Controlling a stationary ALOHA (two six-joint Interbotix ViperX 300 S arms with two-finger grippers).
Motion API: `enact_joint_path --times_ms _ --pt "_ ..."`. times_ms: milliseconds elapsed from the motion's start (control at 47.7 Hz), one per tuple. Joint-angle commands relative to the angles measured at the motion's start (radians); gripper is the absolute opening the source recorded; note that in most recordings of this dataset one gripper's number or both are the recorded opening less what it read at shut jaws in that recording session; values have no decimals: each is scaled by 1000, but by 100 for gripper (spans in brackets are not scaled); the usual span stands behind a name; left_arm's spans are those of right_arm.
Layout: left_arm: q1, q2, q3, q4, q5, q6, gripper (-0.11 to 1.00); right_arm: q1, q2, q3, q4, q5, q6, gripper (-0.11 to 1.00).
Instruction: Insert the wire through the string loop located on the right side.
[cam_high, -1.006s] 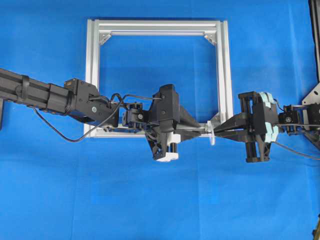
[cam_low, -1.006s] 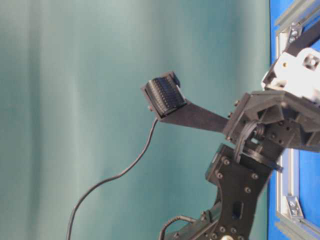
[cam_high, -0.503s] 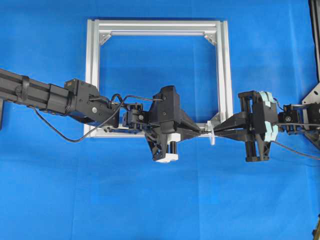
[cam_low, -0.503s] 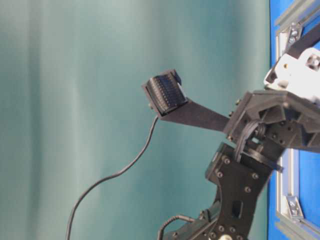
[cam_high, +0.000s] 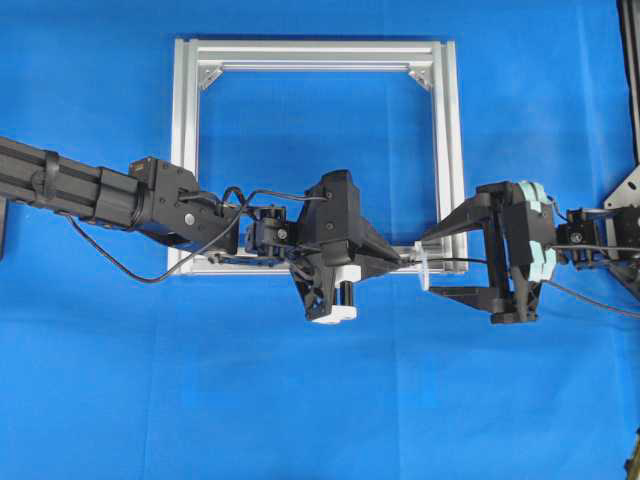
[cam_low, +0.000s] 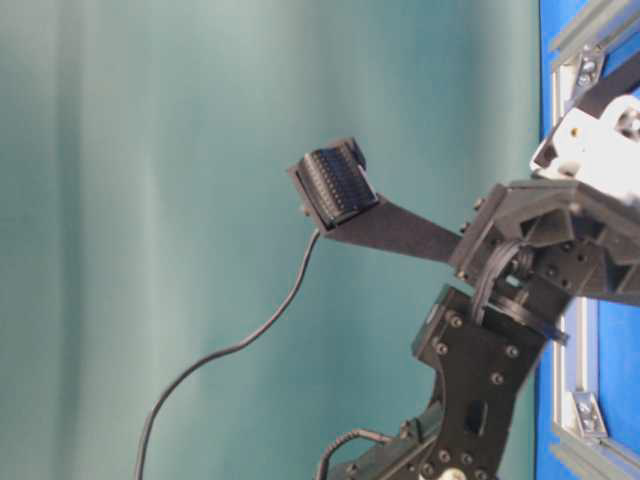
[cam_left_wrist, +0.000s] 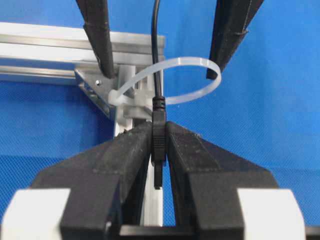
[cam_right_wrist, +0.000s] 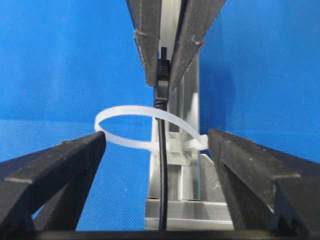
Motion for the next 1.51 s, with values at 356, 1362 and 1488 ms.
enact_joint_path --times_ms 356,1362,1488 --pt "3 -97 84 3 -11 2 8 2 -8 -15 2 -6 -3 96" --pt "-34 -798 913 2 -106 -43 8 2 -14 -6 0 3 -9 96" --pt "-34 -847 950 2 -72 -64 8 2 -14 -6 0 5 -14 96"
